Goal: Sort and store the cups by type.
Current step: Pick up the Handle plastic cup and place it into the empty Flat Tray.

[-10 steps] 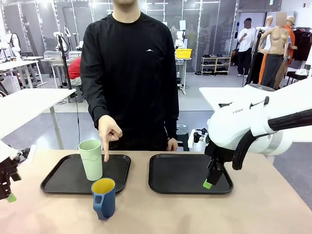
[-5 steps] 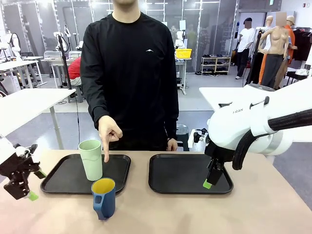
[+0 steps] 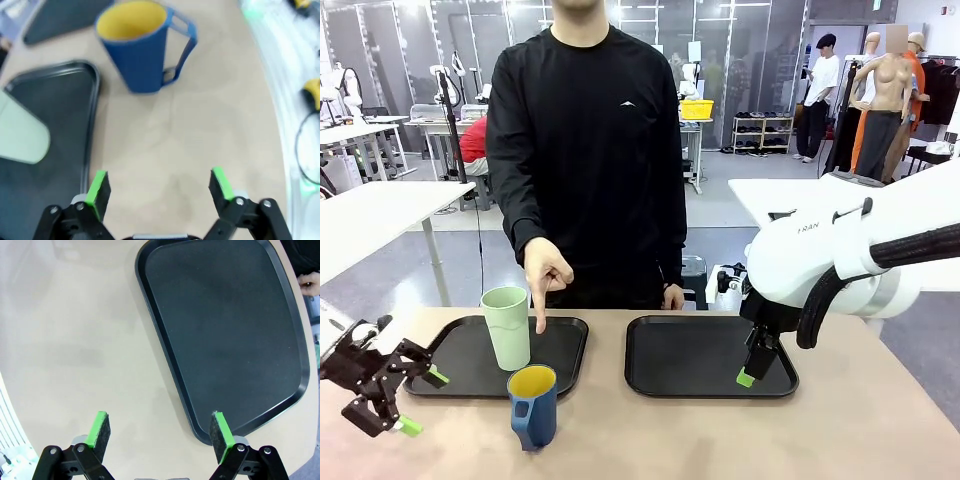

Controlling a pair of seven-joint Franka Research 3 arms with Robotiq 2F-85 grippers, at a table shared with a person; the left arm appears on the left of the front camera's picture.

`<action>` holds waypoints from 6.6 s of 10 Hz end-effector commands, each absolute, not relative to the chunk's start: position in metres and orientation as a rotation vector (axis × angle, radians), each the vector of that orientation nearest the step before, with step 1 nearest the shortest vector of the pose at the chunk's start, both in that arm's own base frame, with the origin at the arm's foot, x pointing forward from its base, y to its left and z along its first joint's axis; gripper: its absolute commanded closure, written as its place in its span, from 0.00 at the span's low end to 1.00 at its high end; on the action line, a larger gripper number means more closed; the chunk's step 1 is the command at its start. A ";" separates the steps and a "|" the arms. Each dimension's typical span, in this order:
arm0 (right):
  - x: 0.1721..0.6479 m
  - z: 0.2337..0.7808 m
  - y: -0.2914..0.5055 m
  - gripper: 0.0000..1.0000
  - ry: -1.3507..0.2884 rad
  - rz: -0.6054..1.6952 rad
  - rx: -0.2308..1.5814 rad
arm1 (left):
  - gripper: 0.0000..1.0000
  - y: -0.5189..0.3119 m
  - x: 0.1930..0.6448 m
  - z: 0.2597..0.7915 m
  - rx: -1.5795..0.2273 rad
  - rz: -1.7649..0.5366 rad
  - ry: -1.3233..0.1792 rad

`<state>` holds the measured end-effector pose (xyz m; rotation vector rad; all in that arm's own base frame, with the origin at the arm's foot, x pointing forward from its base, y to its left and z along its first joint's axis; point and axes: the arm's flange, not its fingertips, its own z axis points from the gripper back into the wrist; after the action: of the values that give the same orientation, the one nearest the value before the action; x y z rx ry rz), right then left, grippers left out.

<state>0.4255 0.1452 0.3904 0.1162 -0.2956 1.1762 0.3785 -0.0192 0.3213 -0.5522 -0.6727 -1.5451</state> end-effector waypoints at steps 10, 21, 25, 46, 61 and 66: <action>0.425 0.391 0.145 0.00 -0.292 1.175 0.106 | 0.00 -0.022 0.383 0.303 -0.859 -1.469 -0.821; 0.425 0.391 0.145 0.00 -0.292 1.175 0.106 | 0.00 -0.096 0.406 0.262 -0.830 -1.406 -0.913; 0.425 0.391 0.145 0.00 -0.292 1.175 0.106 | 0.00 -0.115 0.409 0.255 -0.831 -1.410 -0.938; 0.425 0.391 0.145 0.00 -0.292 1.175 0.106 | 0.25 -0.143 0.423 0.232 -1.046 -1.398 -0.996; 0.425 0.391 0.145 0.00 -0.292 1.175 0.106 | 0.78 -0.137 0.392 0.269 -1.115 -1.334 -1.078; 0.425 0.391 0.145 0.00 -0.292 1.175 0.106 | 0.78 -0.138 0.396 0.265 -1.101 -1.365 -1.041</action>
<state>0.4254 0.1452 0.3905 0.1166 -0.2960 1.1766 0.3945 -0.1369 0.2645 -1.1050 -1.0399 -1.3608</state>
